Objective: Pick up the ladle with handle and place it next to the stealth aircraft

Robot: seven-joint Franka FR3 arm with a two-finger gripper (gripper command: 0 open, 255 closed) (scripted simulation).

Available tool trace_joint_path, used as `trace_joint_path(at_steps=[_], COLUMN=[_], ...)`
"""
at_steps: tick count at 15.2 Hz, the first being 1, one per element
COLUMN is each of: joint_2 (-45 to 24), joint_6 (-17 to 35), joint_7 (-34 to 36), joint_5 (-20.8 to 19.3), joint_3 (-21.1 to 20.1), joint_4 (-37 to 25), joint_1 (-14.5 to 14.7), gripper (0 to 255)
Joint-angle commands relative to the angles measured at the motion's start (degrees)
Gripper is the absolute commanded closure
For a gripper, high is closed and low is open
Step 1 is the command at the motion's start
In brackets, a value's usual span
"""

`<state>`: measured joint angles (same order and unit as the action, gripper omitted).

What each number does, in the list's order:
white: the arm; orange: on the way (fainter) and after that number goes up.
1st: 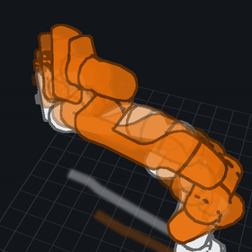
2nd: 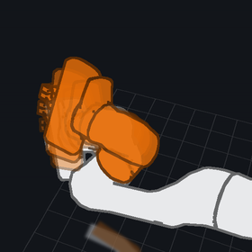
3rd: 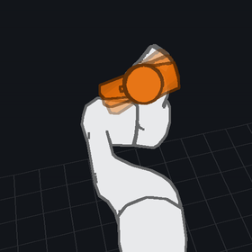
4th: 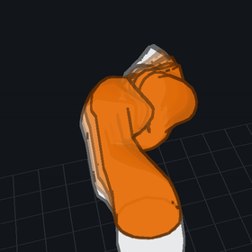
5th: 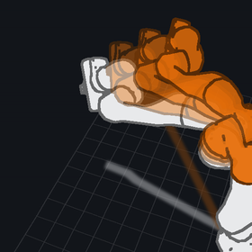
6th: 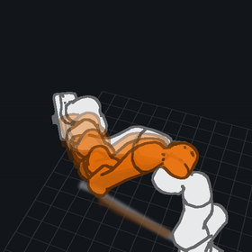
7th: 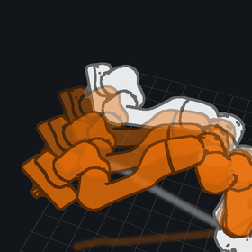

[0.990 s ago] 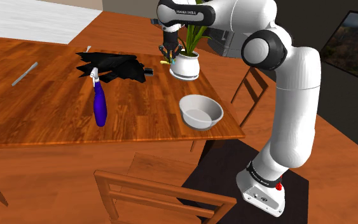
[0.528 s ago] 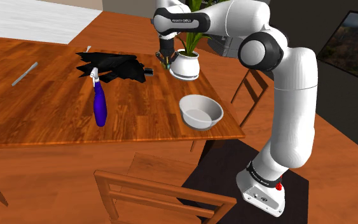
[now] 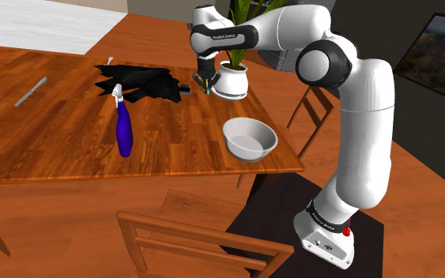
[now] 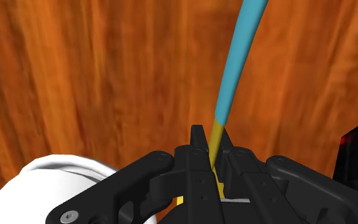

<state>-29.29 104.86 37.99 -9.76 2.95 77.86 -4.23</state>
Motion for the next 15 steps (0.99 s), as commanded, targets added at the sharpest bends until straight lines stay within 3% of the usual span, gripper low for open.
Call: trace_joint_path(at_steps=[1, 15], joint_2=[-0.31, -3.15], joint_6=[1.55, 10.12], joint_7=[0.13, 1.60], joint_5=[-0.04, -0.45], joint_3=[0.04, 0.09], joint_4=[1.21, 7.05], joint_1=[-0.12, -0.22], gripper=[255, 255])
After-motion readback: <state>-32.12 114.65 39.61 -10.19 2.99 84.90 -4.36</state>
